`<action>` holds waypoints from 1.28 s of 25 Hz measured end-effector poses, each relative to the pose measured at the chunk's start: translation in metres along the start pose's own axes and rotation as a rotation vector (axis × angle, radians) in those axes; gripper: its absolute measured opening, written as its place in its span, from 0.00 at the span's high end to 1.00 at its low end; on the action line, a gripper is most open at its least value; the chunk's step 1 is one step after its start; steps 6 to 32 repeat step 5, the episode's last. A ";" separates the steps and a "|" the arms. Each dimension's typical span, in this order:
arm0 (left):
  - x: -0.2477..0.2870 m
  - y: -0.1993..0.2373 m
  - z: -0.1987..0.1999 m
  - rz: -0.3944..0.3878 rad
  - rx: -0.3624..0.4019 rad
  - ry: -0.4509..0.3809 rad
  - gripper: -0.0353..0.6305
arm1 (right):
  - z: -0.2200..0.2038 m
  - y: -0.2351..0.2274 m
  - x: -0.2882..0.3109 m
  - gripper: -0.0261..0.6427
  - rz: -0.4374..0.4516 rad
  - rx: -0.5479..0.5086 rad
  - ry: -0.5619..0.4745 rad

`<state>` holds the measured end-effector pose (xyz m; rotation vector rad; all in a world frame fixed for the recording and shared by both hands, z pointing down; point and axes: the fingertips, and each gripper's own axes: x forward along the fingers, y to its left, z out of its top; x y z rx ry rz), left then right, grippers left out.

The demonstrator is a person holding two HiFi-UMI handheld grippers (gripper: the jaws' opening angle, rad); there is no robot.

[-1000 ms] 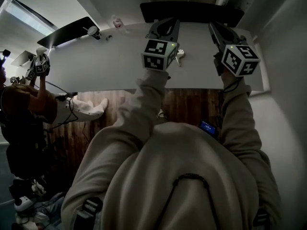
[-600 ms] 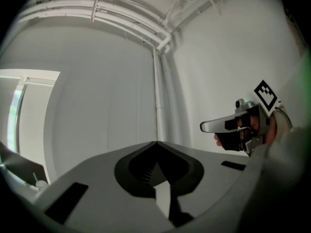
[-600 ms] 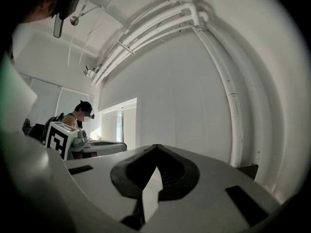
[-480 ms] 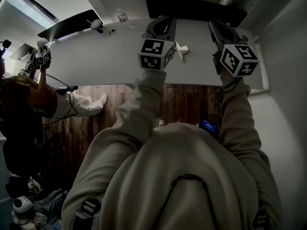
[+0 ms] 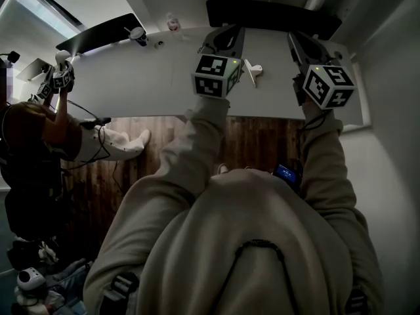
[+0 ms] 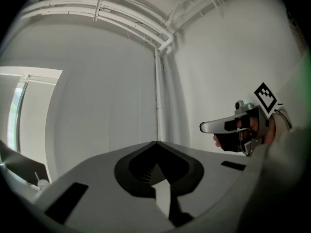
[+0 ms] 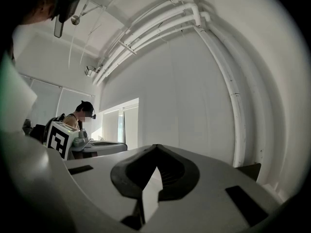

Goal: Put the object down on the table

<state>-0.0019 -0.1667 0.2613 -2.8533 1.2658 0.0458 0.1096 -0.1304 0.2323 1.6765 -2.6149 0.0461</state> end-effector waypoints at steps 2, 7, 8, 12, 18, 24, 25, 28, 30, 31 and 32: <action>0.000 -0.003 -0.002 -0.002 0.002 0.000 0.94 | -0.002 0.000 -0.001 0.94 0.001 0.003 0.000; 0.000 -0.009 -0.005 -0.007 0.006 0.002 0.94 | -0.005 -0.001 -0.002 0.94 0.000 0.007 -0.003; 0.000 -0.009 -0.005 -0.007 0.006 0.002 0.94 | -0.005 -0.001 -0.002 0.94 0.000 0.007 -0.003; 0.000 -0.009 -0.005 -0.007 0.006 0.002 0.94 | -0.005 -0.001 -0.002 0.94 0.000 0.007 -0.003; 0.000 -0.009 -0.005 -0.007 0.006 0.002 0.94 | -0.005 -0.001 -0.002 0.94 0.000 0.007 -0.003; 0.000 -0.009 -0.005 -0.007 0.006 0.002 0.94 | -0.005 -0.001 -0.002 0.94 0.000 0.007 -0.003; 0.000 -0.009 -0.005 -0.007 0.006 0.002 0.94 | -0.005 -0.001 -0.002 0.94 0.000 0.007 -0.003; 0.000 -0.009 -0.005 -0.007 0.006 0.002 0.94 | -0.005 -0.001 -0.002 0.94 0.000 0.007 -0.003; 0.000 -0.009 -0.005 -0.007 0.006 0.002 0.94 | -0.005 -0.001 -0.002 0.94 0.000 0.007 -0.003; 0.000 -0.009 -0.005 -0.007 0.006 0.002 0.94 | -0.005 -0.001 -0.002 0.94 0.000 0.007 -0.003; 0.000 -0.009 -0.005 -0.007 0.006 0.002 0.94 | -0.005 -0.001 -0.002 0.94 0.000 0.007 -0.003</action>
